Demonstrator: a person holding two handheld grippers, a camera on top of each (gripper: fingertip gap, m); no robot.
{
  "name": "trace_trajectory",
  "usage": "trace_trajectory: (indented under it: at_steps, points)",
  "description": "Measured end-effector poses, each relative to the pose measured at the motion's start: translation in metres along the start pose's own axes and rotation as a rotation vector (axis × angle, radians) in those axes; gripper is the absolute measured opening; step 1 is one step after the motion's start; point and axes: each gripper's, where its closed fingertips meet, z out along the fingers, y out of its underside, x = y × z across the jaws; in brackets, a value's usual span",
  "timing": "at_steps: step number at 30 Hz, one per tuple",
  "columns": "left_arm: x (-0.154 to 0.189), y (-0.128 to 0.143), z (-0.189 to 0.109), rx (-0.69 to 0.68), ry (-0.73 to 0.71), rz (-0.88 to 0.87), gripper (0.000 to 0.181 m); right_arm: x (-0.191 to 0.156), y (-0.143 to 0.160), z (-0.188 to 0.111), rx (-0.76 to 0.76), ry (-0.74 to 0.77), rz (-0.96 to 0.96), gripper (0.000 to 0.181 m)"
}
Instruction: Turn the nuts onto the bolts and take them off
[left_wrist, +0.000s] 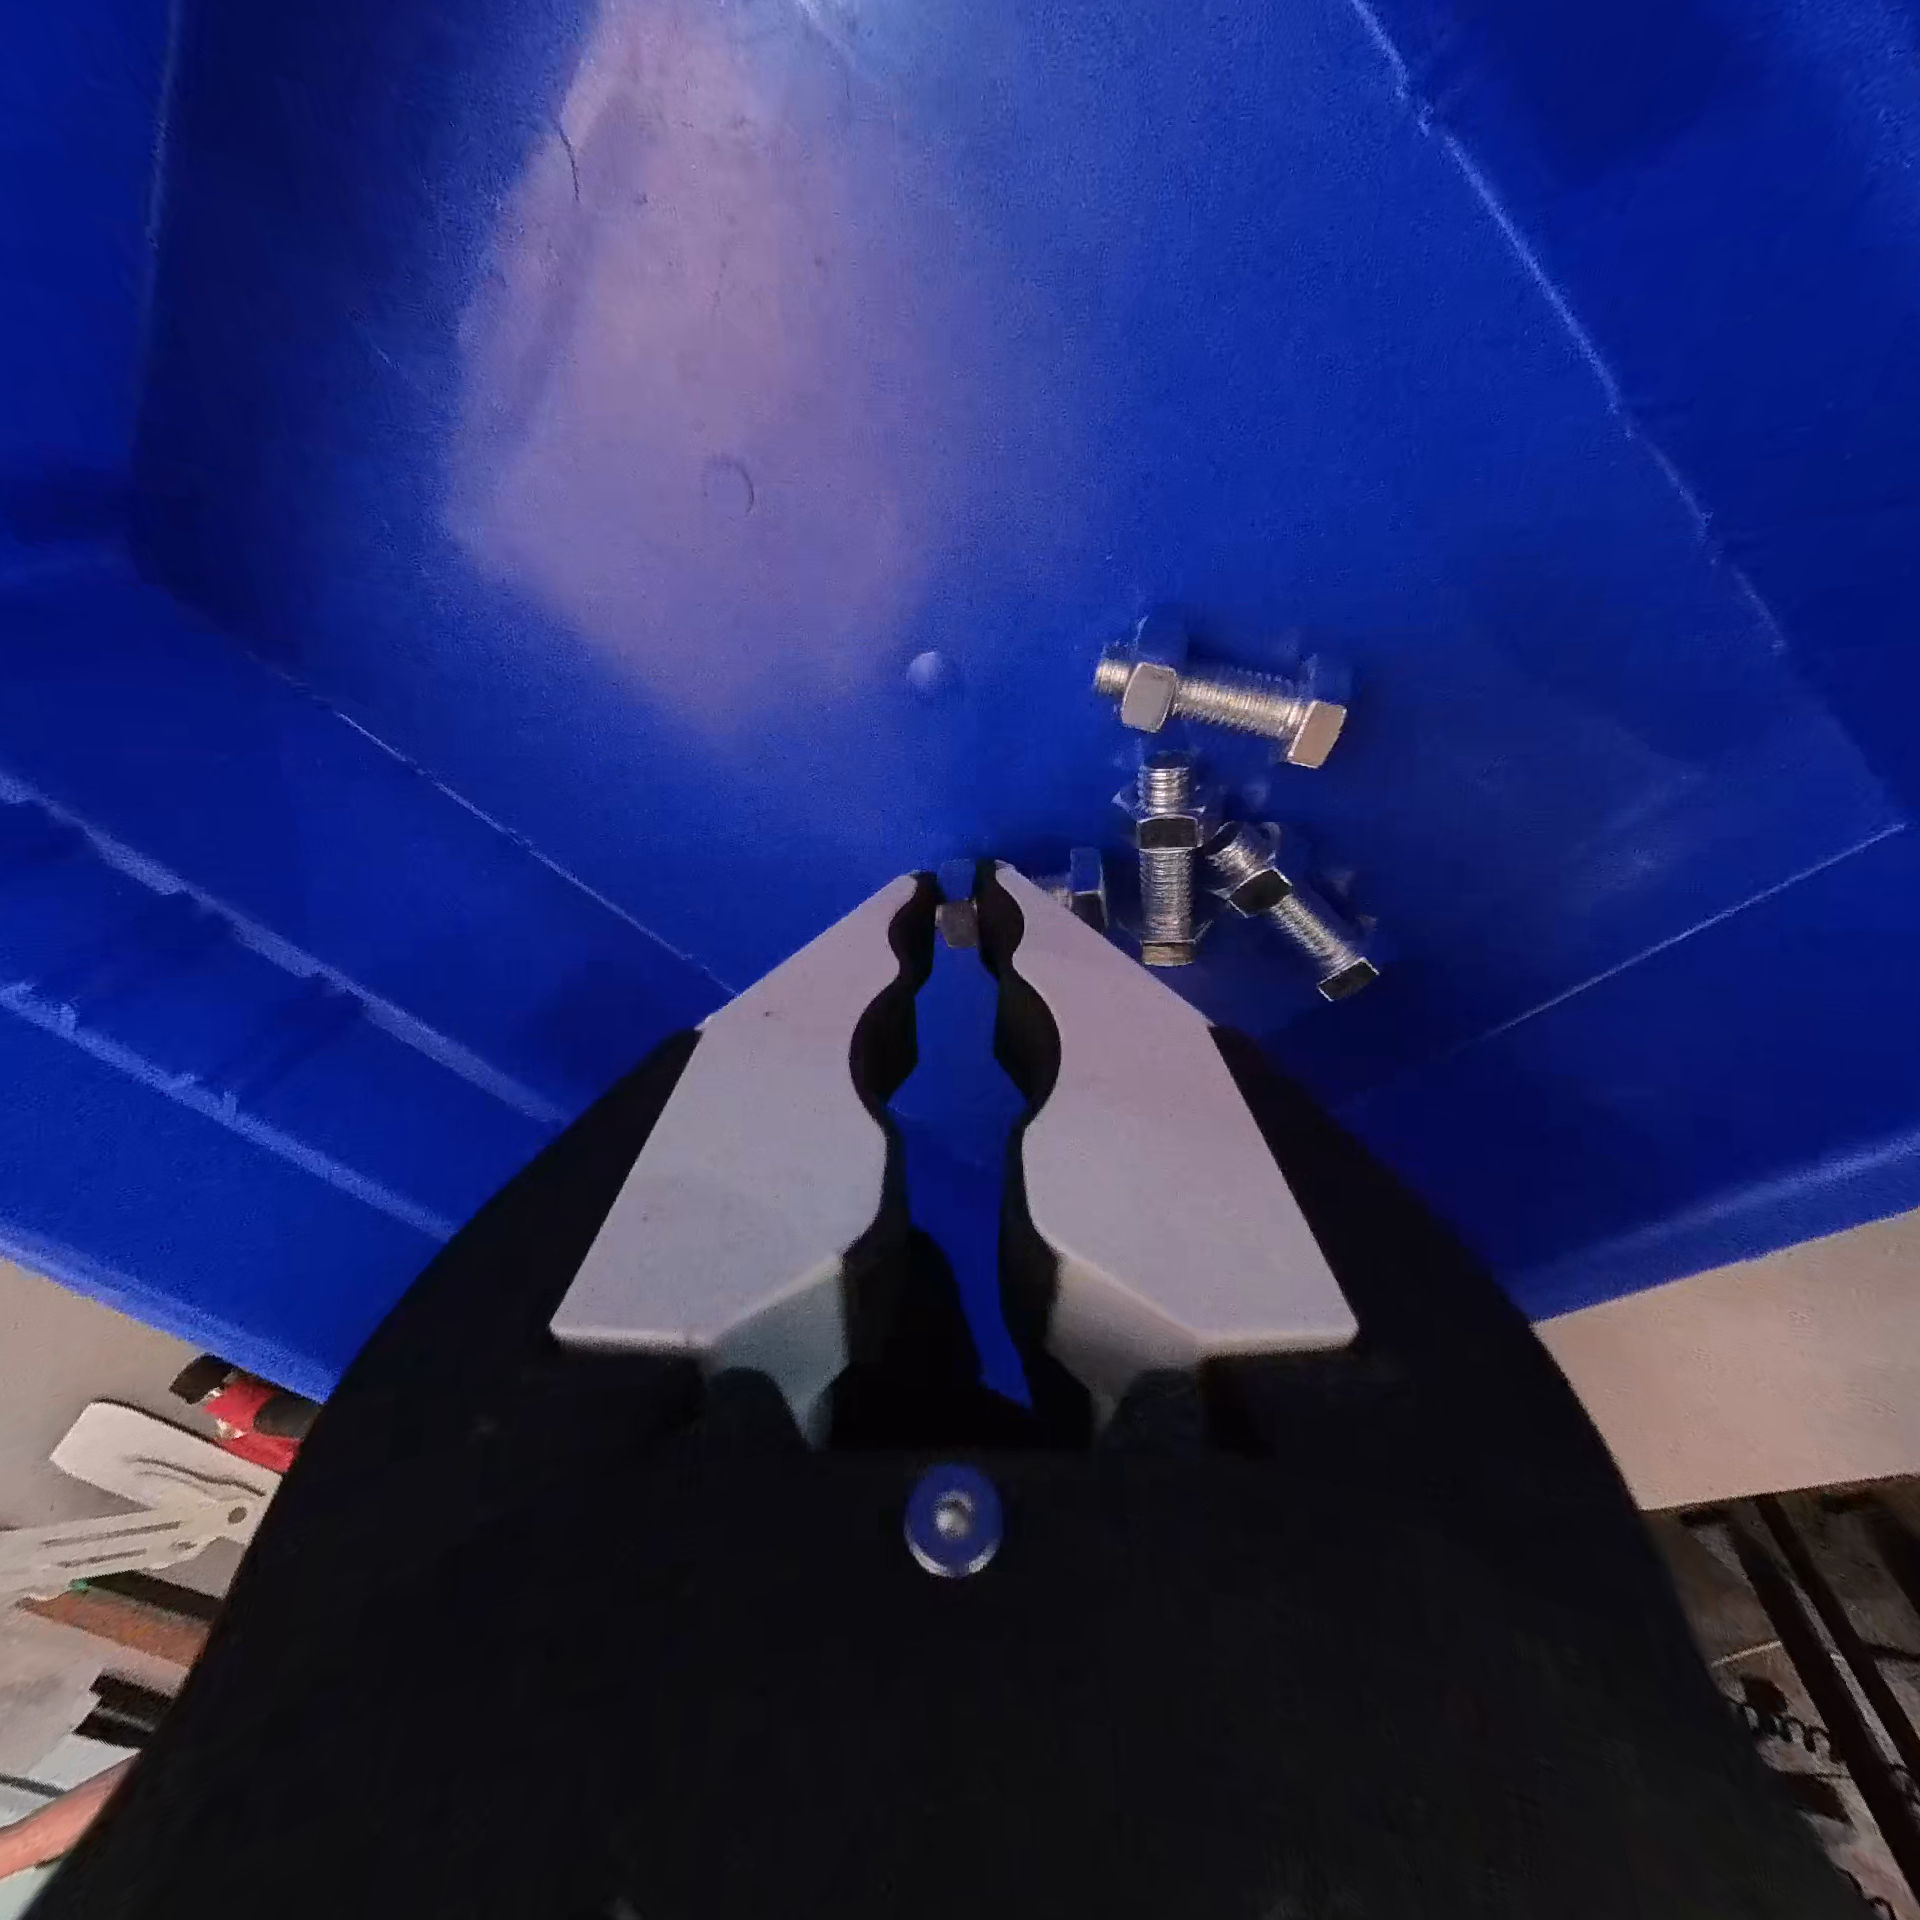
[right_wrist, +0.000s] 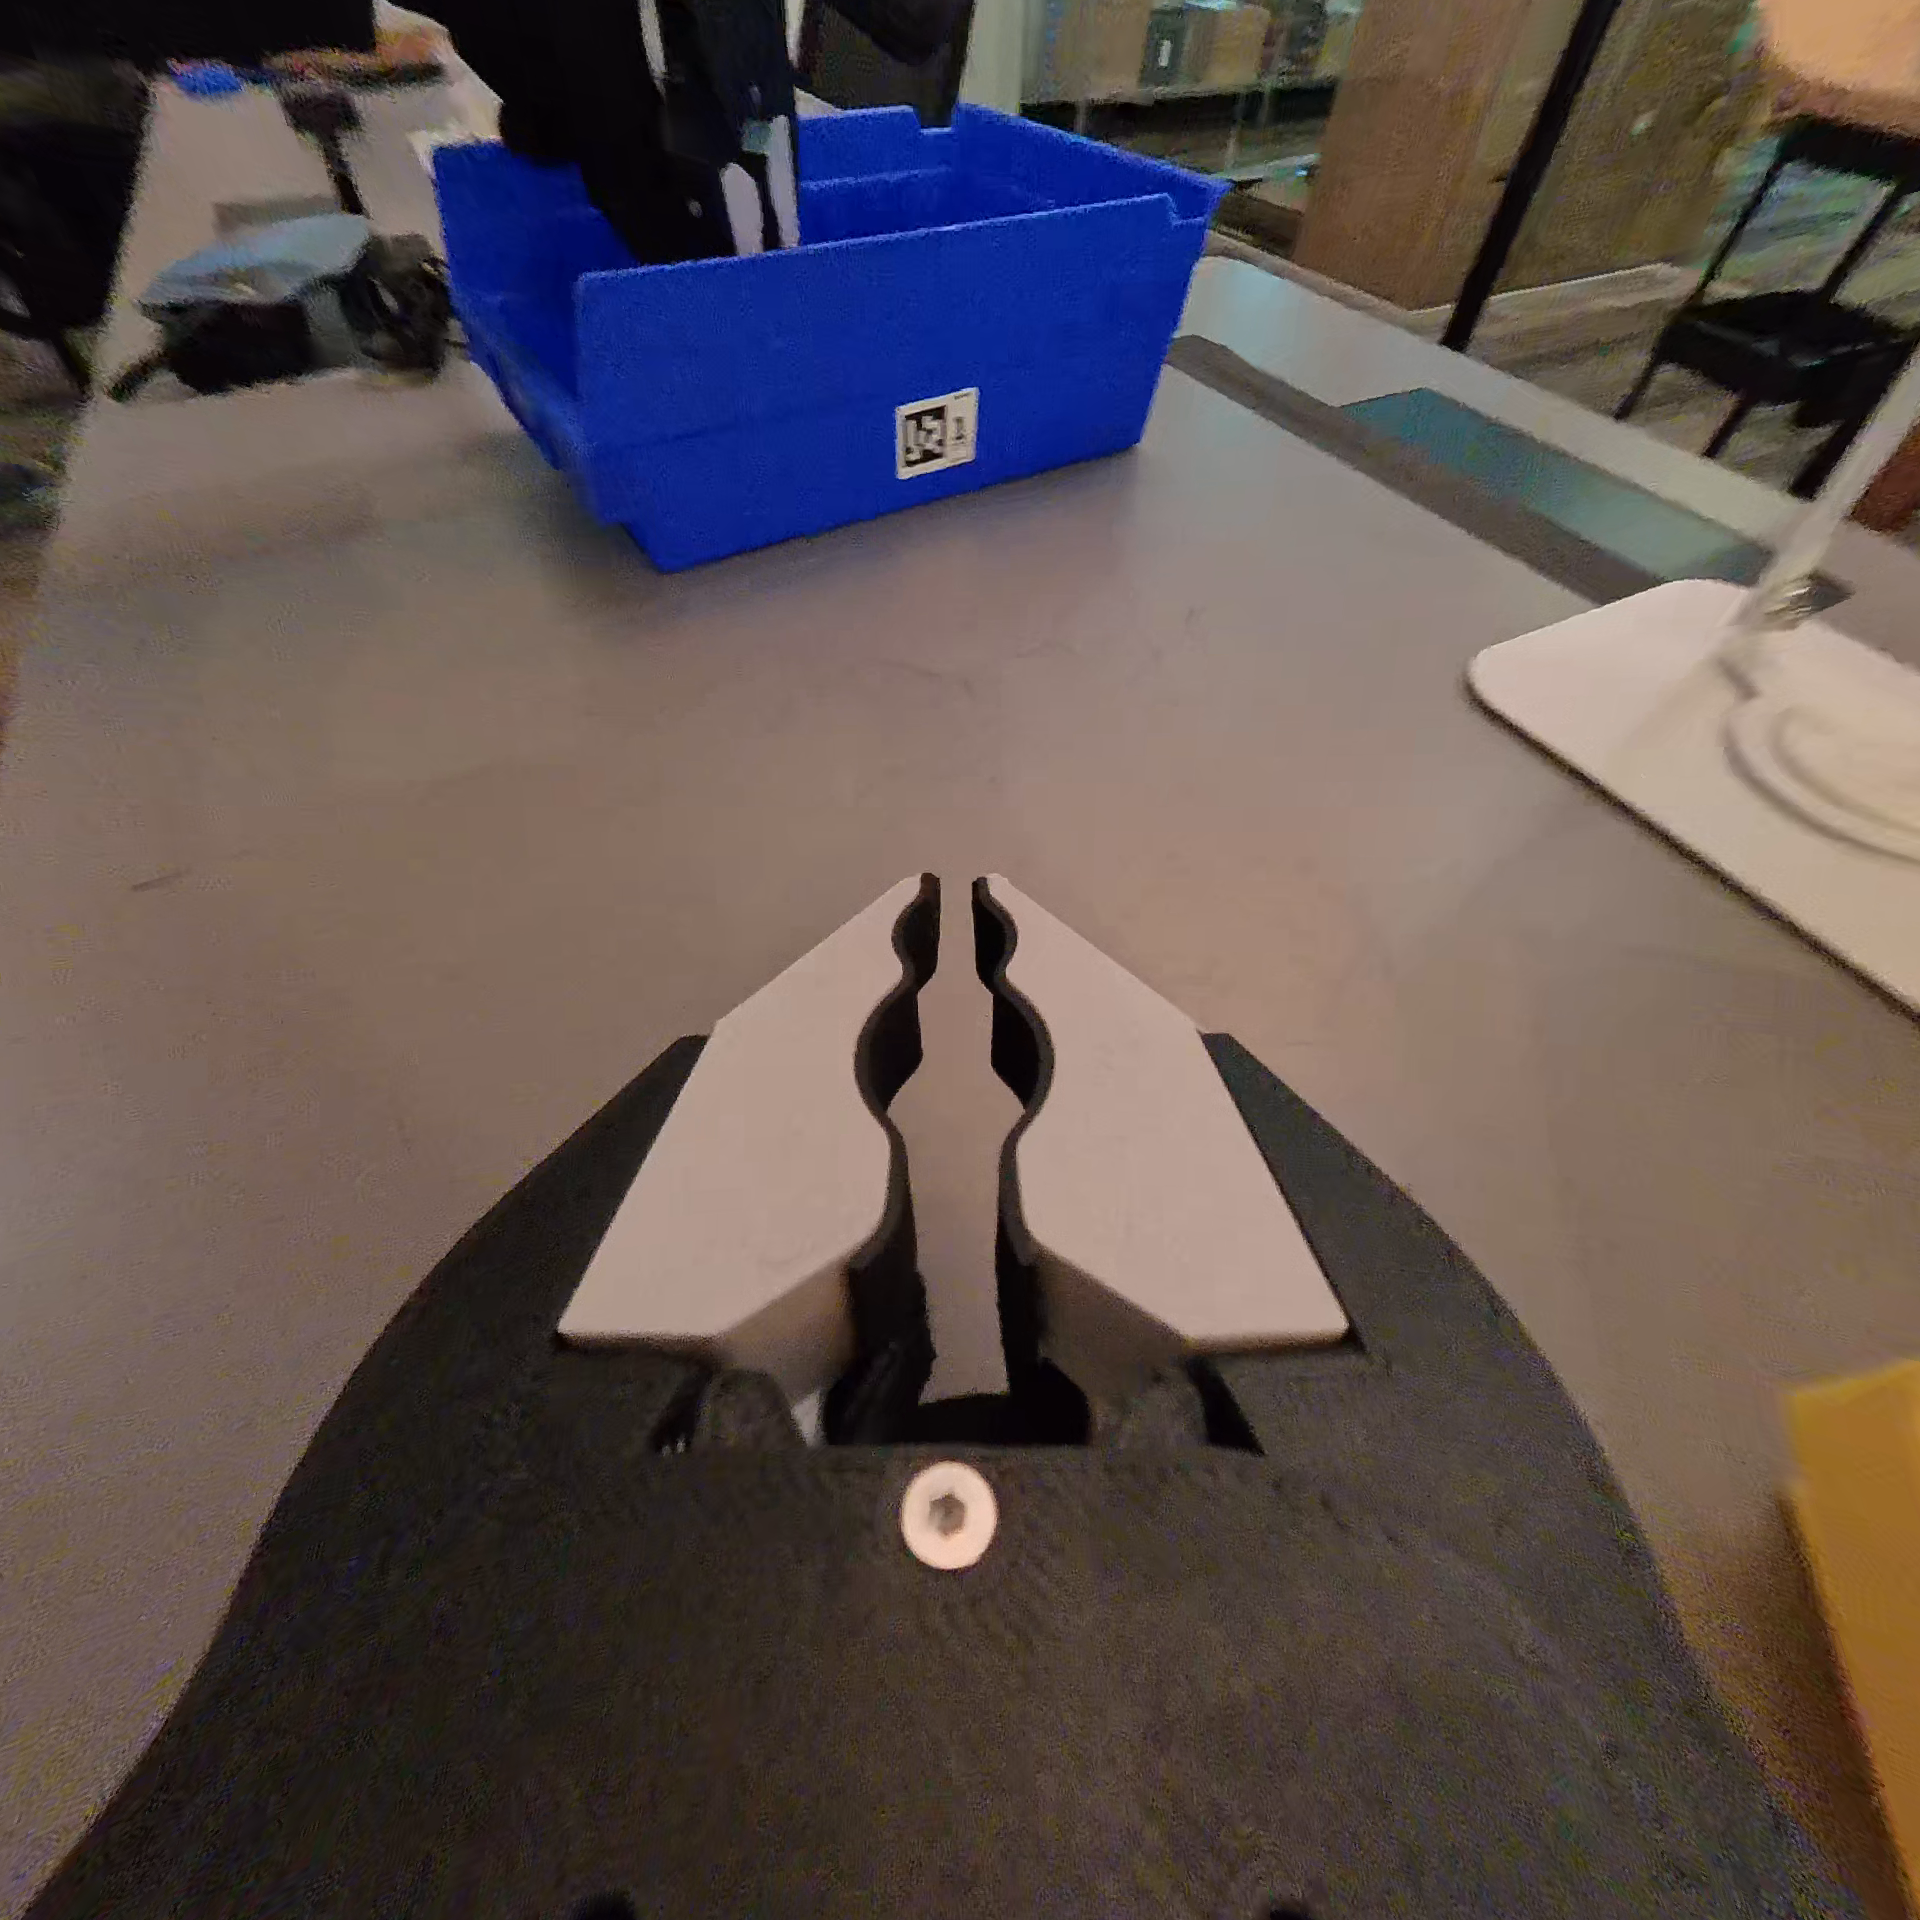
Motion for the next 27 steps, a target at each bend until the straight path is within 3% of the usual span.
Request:
trace_trajectory:
  at_steps: [2, 5, 8, 15, 16, 20, 25, 27]
  points:
    - [0.0, -0.001, 0.002, 0.001, -0.007, 0.009, 0.007, 0.027, -0.014, -0.014, -0.027, 0.191, -0.111, 0.021]
    - [0.0, -0.004, 0.001, 0.013, -0.008, 0.013, 0.006, 0.061, -0.025, -0.043, -0.108, 0.343, -0.17, 0.023]
    - [0.0, -0.005, 0.001, 0.023, -0.007, 0.016, 0.006, 0.076, 0.005, -0.064, -0.148, 0.282, -0.12, 0.014]
    - [0.001, 0.0, -0.002, 0.031, -0.025, 0.03, 0.006, 0.136, 0.071, -0.151, -0.228, 0.412, -0.063, 0.013]
    - [0.0, 0.001, -0.002, 0.03, -0.026, 0.029, 0.006, 0.144, 0.077, -0.165, -0.235, 0.431, -0.048, 0.004]
    - [-0.003, 0.004, -0.012, 0.034, -0.035, 0.04, 0.0, 0.179, 0.088, -0.216, -0.236, 0.5, -0.016, 0.01]
    - [-0.003, -0.001, -0.028, 0.099, -0.041, 0.04, 0.002, 0.172, 0.083, -0.218, -0.211, 0.461, -0.031, 0.012]
    - [-0.007, 0.0, -0.031, 0.091, -0.066, 0.028, 0.019, 0.161, 0.079, -0.209, -0.193, 0.44, -0.05, 0.011]
